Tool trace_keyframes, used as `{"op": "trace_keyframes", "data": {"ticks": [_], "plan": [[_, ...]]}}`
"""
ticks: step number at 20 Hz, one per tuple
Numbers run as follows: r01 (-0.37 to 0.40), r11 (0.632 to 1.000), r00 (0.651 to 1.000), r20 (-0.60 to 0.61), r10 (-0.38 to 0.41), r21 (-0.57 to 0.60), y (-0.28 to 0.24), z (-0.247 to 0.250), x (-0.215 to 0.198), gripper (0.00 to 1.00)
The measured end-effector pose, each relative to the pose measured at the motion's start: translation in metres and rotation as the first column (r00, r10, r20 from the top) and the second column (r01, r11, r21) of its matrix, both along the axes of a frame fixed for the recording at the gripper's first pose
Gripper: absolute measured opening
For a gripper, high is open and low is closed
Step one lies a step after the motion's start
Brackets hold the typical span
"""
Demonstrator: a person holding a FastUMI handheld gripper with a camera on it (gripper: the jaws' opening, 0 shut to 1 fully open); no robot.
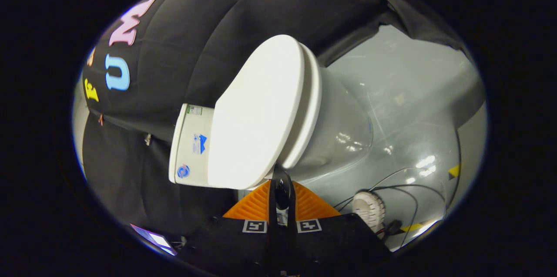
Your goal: Open the toilet lid.
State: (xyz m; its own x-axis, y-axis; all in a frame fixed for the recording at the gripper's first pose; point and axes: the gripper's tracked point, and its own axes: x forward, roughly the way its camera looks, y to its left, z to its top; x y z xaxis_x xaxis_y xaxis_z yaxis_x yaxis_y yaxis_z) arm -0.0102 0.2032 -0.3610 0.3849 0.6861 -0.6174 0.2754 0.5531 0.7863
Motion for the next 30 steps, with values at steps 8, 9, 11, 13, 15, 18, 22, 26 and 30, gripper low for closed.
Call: {"op": "trace_keyframes", "data": {"ticks": [8,9,11,13,15,18,22,26,30], "plan": [[-0.135,0.968,0.946,0.264,0.19,-0.212,0.002,0.103,0.034,0.11],[-0.143,0.96,0.928,0.304,0.215,-0.242,0.006,0.121,0.039,0.11],[-0.142,0.951,0.907,0.349,0.236,-0.273,0.014,0.16,0.05,0.11],[-0.133,0.946,0.892,0.38,0.245,-0.296,0.034,0.201,0.062,0.1],[-0.138,0.928,0.864,0.416,0.284,-0.347,0.056,0.232,0.069,0.11],[-0.13,0.903,0.831,0.451,0.325,-0.41,0.091,0.268,0.082,0.1],[-0.13,0.897,0.778,0.517,0.356,-0.423,0.131,0.31,0.092,0.11],[-0.135,0.901,0.758,0.543,0.362,-0.412,0.17,0.335,0.102,0.11],[-0.159,0.904,0.721,0.579,0.38,-0.397,0.215,0.358,0.108,0.14]]}}
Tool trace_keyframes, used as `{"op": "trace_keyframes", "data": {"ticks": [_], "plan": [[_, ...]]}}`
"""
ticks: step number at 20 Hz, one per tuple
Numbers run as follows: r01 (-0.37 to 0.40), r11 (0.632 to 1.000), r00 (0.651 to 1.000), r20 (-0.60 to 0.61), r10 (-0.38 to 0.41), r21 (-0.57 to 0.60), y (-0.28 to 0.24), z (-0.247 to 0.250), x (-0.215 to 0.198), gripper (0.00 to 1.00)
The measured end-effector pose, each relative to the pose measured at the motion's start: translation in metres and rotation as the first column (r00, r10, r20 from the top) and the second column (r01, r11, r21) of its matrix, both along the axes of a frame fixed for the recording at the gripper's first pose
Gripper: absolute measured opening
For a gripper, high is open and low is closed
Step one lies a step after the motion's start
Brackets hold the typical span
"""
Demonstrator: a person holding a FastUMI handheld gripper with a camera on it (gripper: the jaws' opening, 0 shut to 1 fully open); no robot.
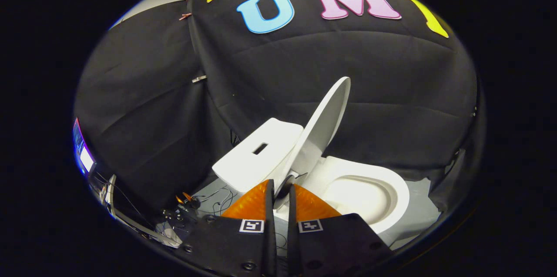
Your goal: Open the toilet lid.
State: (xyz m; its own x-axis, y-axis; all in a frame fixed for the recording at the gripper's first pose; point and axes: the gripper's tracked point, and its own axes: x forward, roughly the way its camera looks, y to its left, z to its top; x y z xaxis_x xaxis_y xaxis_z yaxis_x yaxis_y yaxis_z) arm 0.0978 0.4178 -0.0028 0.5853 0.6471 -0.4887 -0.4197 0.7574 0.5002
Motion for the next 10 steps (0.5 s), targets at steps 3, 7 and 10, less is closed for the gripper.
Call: {"op": "trace_keyframes", "data": {"ticks": [3,7,10], "plan": [[-0.037,0.999,0.999,0.005,0.037,0.038,0.037,0.011,0.0,0.29],[-0.081,0.996,0.994,0.073,0.078,0.028,0.084,0.024,0.01,0.5],[-0.092,0.995,0.976,0.193,0.097,-0.035,0.108,0.028,0.023,0.66]]}}
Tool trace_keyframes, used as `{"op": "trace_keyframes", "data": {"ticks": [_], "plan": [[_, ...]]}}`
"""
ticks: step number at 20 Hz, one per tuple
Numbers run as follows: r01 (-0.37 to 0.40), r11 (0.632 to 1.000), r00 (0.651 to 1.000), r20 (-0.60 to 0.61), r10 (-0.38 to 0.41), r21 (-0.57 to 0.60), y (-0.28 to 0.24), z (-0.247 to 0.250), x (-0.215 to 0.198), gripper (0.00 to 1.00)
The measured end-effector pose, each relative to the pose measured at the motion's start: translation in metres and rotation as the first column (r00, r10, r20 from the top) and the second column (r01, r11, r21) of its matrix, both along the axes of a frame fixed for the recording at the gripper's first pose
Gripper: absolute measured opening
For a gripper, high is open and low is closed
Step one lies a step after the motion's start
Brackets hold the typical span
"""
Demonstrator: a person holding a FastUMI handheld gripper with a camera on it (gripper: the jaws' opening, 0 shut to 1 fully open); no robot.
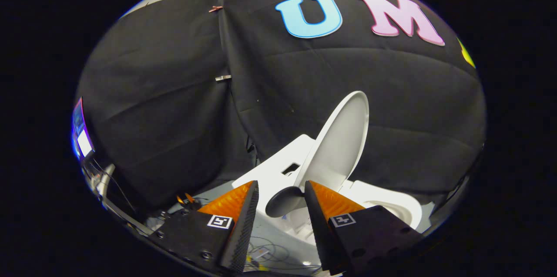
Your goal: Open the toilet lid.
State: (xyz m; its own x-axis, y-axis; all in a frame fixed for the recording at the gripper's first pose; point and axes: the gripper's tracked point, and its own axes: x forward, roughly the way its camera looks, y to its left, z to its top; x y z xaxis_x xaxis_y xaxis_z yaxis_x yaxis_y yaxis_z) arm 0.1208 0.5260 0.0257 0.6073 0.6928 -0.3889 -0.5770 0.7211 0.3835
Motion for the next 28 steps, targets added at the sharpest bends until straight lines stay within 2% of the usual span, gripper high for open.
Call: {"op": "trace_keyframes", "data": {"ticks": [1,3,7,10,12,14,16,19,21,23,28], "plan": [[-0.01,1.0,1.0,0.02,0.01,-0.01,0.01,0.0,0.003,0.68],[-0.029,0.999,0.999,0.04,0.029,-0.014,0.026,0.0,-0.005,0.84],[-0.03,0.999,0.996,0.082,0.029,0.017,0.045,0.002,-0.003,0.84],[-0.075,0.996,0.996,0.06,0.071,0.053,0.068,0.002,-0.003,0.83],[-0.094,0.994,0.995,0.042,0.092,0.054,0.077,-0.004,0.0,0.89],[-0.11,0.991,0.993,0.053,0.106,0.077,0.084,0.002,0.004,0.9],[-0.112,0.992,0.991,0.075,0.107,0.067,0.085,0.002,0.008,1.0],[-0.102,0.993,0.981,0.171,0.092,0.053,0.08,0.015,0.016,0.99],[-0.123,0.992,0.976,0.187,0.114,0.033,0.081,0.008,0.018,0.99],[-0.103,0.995,0.974,0.204,0.1,0.006,0.072,0.002,0.026,0.99],[-0.103,0.987,0.96,0.271,0.067,0.12,0.052,0.037,0.024,1.0]]}}
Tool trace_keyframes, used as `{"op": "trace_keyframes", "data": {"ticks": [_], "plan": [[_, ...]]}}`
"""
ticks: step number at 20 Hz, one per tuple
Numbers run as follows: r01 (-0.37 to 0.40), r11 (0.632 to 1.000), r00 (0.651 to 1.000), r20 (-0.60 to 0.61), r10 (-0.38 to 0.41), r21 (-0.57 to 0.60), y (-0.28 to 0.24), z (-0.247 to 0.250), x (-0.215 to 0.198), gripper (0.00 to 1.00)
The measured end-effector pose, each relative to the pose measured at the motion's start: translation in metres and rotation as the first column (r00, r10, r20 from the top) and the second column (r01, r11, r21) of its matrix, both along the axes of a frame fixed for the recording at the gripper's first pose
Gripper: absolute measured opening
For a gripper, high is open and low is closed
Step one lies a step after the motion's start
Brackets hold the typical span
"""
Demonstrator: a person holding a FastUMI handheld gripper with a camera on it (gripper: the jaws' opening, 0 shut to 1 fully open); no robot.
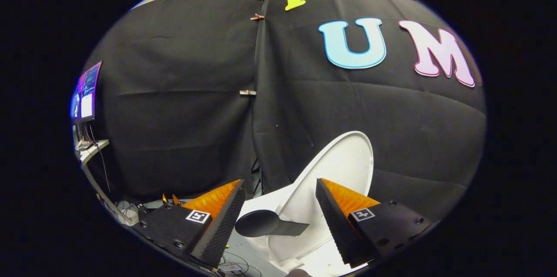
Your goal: Open the toilet lid.
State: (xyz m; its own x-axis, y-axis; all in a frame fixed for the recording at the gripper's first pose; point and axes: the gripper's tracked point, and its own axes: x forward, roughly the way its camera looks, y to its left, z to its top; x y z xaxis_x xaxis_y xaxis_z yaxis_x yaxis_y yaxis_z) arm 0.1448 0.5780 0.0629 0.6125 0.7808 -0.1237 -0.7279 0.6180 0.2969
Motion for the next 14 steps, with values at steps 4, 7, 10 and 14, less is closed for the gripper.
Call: {"op": "trace_keyframes", "data": {"ticks": [4,7,10,14], "plan": [[0.03,0.987,0.989,0.135,-0.051,0.158,-0.039,0.052,0.002,0.99],[0.127,0.969,0.972,0.167,-0.165,0.213,-0.095,0.07,0.012,0.99],[0.338,0.923,0.903,0.212,-0.373,0.183,-0.192,0.059,0.038,0.98],[0.517,0.849,0.821,0.217,-0.529,0.114,-0.313,0.016,0.026,0.99]]}}
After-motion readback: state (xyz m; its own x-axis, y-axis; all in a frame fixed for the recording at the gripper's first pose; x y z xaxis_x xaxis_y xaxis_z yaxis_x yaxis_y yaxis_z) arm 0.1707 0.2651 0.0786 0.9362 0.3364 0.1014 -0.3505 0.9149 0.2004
